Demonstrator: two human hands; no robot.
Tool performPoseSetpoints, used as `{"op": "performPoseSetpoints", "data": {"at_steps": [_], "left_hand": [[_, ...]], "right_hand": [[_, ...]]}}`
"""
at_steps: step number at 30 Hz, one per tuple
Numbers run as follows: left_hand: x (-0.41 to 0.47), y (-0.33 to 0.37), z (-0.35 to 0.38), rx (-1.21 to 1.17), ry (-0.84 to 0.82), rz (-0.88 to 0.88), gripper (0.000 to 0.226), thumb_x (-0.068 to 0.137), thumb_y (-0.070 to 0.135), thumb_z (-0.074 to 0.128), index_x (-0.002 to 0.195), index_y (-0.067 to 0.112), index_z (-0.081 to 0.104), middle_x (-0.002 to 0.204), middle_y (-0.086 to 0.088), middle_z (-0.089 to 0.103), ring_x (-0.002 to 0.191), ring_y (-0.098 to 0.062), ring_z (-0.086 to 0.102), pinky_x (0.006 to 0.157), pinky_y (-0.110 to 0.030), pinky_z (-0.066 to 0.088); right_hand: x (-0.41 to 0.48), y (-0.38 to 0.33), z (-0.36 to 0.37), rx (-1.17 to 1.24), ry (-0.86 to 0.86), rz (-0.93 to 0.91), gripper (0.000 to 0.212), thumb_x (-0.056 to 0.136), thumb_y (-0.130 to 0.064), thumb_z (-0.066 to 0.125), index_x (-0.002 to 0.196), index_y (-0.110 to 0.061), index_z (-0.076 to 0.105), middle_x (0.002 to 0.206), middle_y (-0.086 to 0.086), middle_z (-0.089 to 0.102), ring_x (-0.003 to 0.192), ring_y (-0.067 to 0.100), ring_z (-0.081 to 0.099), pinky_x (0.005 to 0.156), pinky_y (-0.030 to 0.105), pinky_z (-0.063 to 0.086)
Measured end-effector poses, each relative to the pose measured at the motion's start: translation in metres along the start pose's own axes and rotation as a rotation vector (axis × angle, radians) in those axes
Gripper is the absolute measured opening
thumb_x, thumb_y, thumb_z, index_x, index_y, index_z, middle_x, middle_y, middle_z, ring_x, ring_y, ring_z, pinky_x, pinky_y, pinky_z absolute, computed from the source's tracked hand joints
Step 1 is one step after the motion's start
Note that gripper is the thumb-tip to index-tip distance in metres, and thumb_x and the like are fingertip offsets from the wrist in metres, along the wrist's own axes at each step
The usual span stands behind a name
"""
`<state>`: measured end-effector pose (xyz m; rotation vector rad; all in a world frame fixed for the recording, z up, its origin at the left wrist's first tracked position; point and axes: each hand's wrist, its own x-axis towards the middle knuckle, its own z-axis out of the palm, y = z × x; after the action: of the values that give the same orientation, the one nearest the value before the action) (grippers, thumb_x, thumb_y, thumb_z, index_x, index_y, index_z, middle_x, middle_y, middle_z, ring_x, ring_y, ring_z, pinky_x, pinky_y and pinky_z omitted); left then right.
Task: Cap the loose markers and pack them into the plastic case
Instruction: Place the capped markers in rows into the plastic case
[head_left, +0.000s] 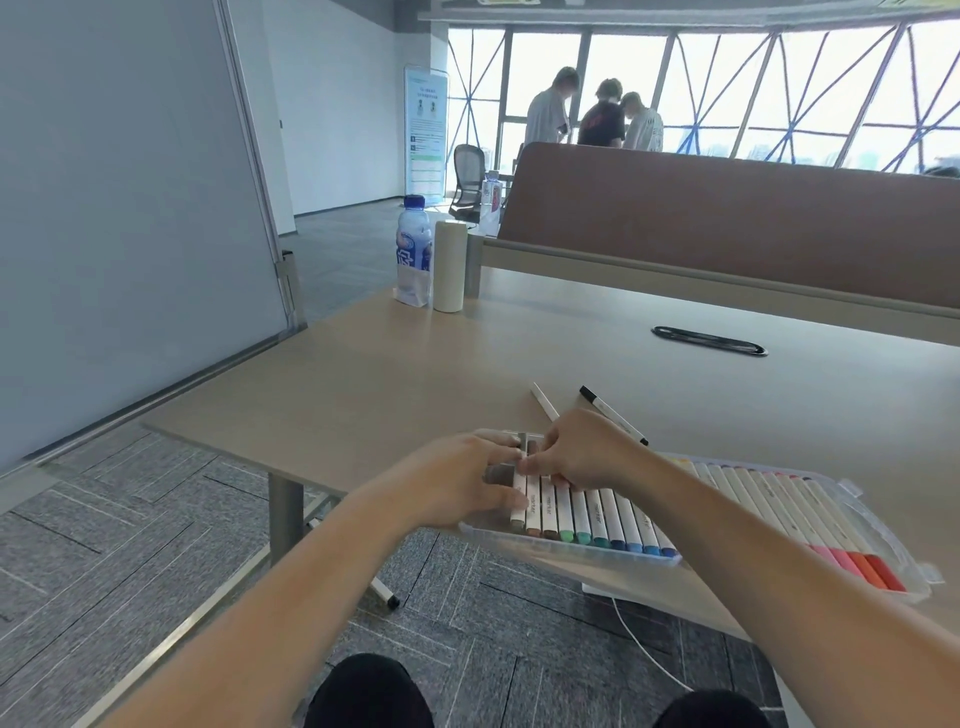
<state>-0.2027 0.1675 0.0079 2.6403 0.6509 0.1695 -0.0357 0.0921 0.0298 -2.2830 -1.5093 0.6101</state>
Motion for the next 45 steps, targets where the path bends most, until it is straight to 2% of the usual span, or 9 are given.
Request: {"op": "performPoseSetpoints", "data": {"at_steps": [6,11,13,17,21,28,33,42,45], "left_hand": [[0.000,0.001,0.000,0.065,0.000,0.034,0.056,0.085,0.056,0.065,0.135,0.033,0.058,0.154,0.014,0.038,0.138,-0.009,0.038,0.113,-0.033,0.033],[0.006,0.003,-0.012,0.008,-0.045,-0.011,0.042,0.090,0.047,0.065,0.127,0.028,0.065,0.135,0.011,0.059,0.108,-0.009,0.064,0.093,-0.030,0.049],[0.013,0.001,-0.018,-0.132,0.020,-0.073,0.031,0.094,0.042,0.061,0.120,0.027,0.067,0.117,0.011,0.066,0.084,-0.011,0.070,0.077,-0.027,0.054],[0.037,-0.004,-0.022,-0.333,0.249,-0.106,0.024,0.096,0.026,0.060,0.117,0.019,0.070,0.111,0.007,0.070,0.102,-0.009,0.064,0.090,-0.022,0.047],[0.056,-0.008,-0.021,-0.437,0.338,-0.117,0.015,0.096,0.018,0.059,0.106,0.016,0.070,0.090,0.009,0.068,0.086,-0.008,0.061,0.076,-0.019,0.044],[0.063,-0.019,-0.014,-0.479,0.333,-0.135,0.011,0.097,0.020,0.058,0.099,0.022,0.068,0.093,0.007,0.070,0.085,-0.008,0.063,0.082,-0.026,0.050],[0.050,-0.017,-0.016,-0.447,0.340,-0.180,0.012,0.097,0.024,0.059,0.105,0.022,0.068,0.092,0.013,0.066,0.082,-0.001,0.060,0.068,-0.012,0.041],[0.003,-0.004,-0.012,-0.355,0.272,-0.132,0.030,0.097,0.020,0.057,0.126,0.022,0.063,0.120,0.009,0.064,0.103,-0.006,0.062,0.090,-0.023,0.047],[-0.007,-0.001,-0.010,-0.256,0.156,-0.109,0.037,0.097,0.022,0.054,0.134,0.028,0.057,0.118,0.011,0.061,0.080,-0.005,0.066,0.073,-0.020,0.052]], "right_hand": [[0.003,-0.004,-0.001,-0.086,-0.049,-0.016,0.035,0.082,-0.039,0.078,0.078,-0.004,0.072,0.066,0.003,0.067,0.063,0.017,0.060,0.076,0.039,0.057],[0.006,-0.004,-0.010,-0.038,-0.122,0.006,0.035,0.086,-0.034,0.075,0.076,-0.001,0.070,0.062,0.006,0.063,0.055,0.018,0.056,0.057,0.028,0.047],[0.017,-0.001,-0.020,-0.013,-0.037,0.036,0.035,0.087,-0.032,0.074,0.087,0.003,0.072,0.069,0.010,0.063,0.055,0.018,0.054,0.053,0.026,0.043],[0.048,0.009,-0.026,-0.122,0.185,0.047,0.034,0.085,-0.032,0.075,0.093,0.001,0.071,0.089,0.014,0.070,0.078,0.024,0.064,0.070,0.035,0.050],[0.074,0.016,-0.026,-0.172,0.252,0.110,0.034,0.084,-0.039,0.077,0.075,-0.009,0.062,0.072,0.005,0.062,0.065,0.019,0.056,0.055,0.029,0.037],[0.089,0.011,-0.028,-0.322,0.120,0.189,0.028,0.089,-0.035,0.070,0.090,-0.009,0.062,0.083,0.004,0.062,0.074,0.019,0.058,0.062,0.028,0.042],[0.077,-0.004,-0.042,-0.232,0.248,0.081,0.028,0.086,-0.031,0.067,0.069,-0.012,0.056,0.070,0.003,0.058,0.061,0.016,0.052,0.053,0.027,0.035],[-0.001,-0.032,-0.010,0.189,-0.168,0.097,0.025,0.086,-0.018,0.061,0.065,-0.004,0.066,0.063,0.011,0.062,0.041,0.016,0.042,0.044,0.020,0.028],[-0.005,-0.032,0.000,0.147,-0.176,0.103,0.029,0.090,-0.026,0.060,0.073,-0.004,0.070,0.073,0.016,0.062,0.045,0.018,0.042,0.046,0.022,0.030]]}}
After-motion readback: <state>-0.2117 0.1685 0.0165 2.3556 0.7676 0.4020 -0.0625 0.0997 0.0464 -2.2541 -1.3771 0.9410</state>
